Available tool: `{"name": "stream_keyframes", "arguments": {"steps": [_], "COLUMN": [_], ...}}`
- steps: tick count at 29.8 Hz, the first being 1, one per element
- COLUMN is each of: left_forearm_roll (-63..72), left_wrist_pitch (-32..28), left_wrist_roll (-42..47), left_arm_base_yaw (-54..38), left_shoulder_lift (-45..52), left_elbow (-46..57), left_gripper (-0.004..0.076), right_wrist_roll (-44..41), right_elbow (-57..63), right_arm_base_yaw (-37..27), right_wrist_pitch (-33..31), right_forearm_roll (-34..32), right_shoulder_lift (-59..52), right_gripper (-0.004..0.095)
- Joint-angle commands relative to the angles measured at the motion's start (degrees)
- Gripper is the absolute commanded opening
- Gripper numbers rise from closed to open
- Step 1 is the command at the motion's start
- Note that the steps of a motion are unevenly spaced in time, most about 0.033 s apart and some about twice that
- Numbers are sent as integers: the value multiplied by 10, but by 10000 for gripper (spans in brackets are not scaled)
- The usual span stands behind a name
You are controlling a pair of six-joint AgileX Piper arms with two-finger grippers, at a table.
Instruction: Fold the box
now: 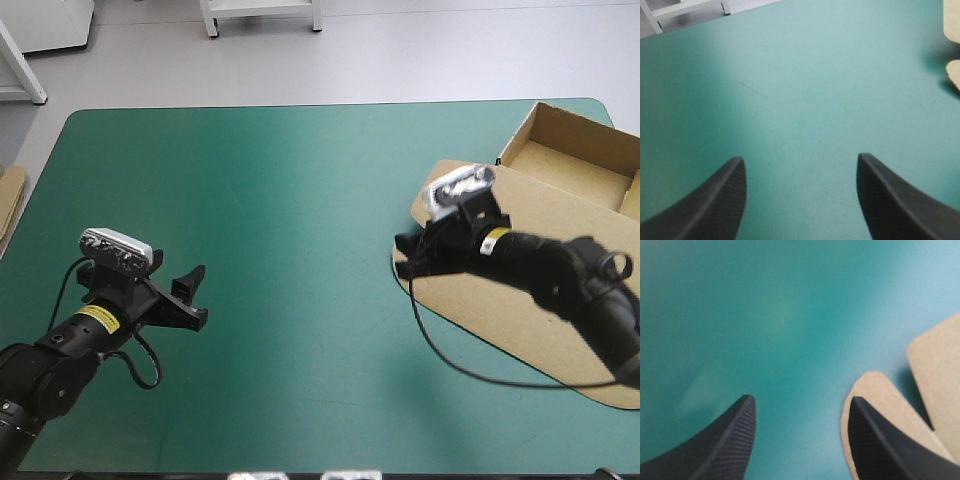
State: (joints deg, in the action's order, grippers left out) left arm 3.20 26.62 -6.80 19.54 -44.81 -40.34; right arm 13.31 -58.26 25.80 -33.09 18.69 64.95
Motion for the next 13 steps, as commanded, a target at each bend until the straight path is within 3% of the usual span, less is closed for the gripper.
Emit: {"name": "stream_keyframes", "arguments": {"steps": [1,6,13], "left_forearm_roll": [32,35,35], "left_wrist_pitch": [-63,-86,-96], "left_wrist_roll": [0,0,1], "left_arm_base_yaw": [2,2,2], "left_shoulder_lift": [4,13,24], "left_elbow": [23,53,56], "left_gripper": [458,458,458], "right_wrist_roll": [-7,-24,-6], "right_elbow": [127,253,251], "right_arm_base_yaw": [39,42,42], "right_wrist_pitch": [164,260,273], "right_forearm_roll": [-10,9,16], "right_shoulder_lift": [-51,-83,-95], "right_gripper": [509,504,345]}}
